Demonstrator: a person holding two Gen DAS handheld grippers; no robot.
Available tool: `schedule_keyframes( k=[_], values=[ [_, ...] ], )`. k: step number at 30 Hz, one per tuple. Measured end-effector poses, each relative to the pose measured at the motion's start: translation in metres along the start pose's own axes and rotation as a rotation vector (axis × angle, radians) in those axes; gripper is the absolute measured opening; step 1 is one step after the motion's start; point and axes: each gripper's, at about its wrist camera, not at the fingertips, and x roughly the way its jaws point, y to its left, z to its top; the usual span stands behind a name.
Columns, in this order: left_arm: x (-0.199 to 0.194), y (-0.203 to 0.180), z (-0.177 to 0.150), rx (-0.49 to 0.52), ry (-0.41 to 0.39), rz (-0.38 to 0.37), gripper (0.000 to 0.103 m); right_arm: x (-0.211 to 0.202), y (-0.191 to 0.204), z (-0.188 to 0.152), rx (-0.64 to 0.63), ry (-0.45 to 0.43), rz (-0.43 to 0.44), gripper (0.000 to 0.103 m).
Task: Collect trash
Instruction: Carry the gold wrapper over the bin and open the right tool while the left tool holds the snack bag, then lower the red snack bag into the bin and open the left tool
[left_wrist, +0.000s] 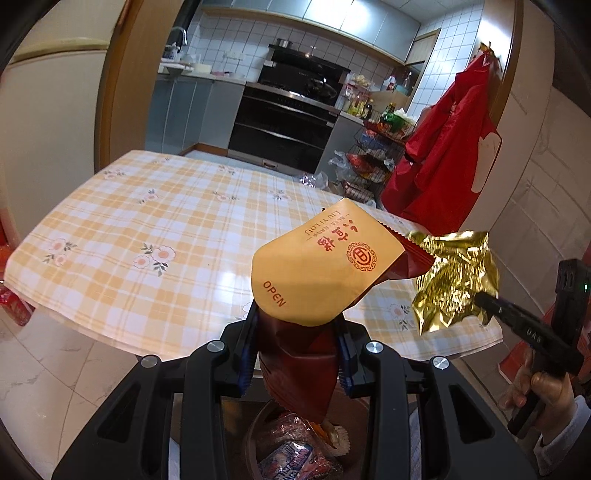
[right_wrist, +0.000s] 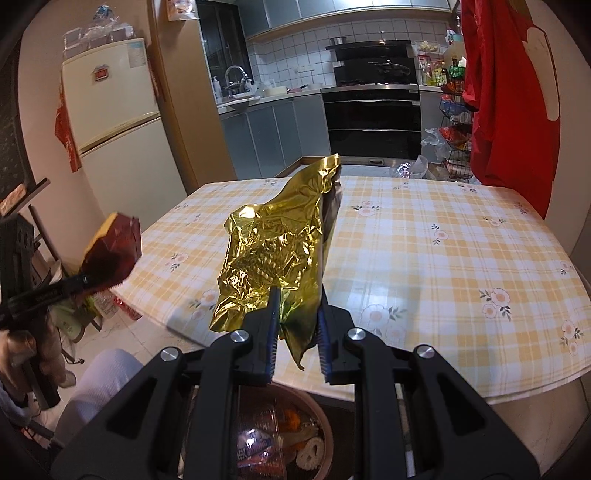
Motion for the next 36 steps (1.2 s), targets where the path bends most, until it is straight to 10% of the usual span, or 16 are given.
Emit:
schedule_keyframes(
  k=[23, 33, 36],
  values=[
    [-0.053, -0.019, -0.016, 0.032, -0.057, -0.006, 0.035, -0.030, 0.056, -0.049, -0.160, 0.152, 0.088, 0.024],
    [-0.028, -0.013, -0.028, 0.019, 0.016, -0.011, 0.035, -0.008, 0.048, -0.060, -0.120, 0.211, 0.070, 0.092],
    [-0.019, -0.014, -0.031, 0.027, 0.039, -0.017, 0.035, -0.008, 0.036, -0.051, -0.087, 0.179, 0.017, 0.097]
  ],
)
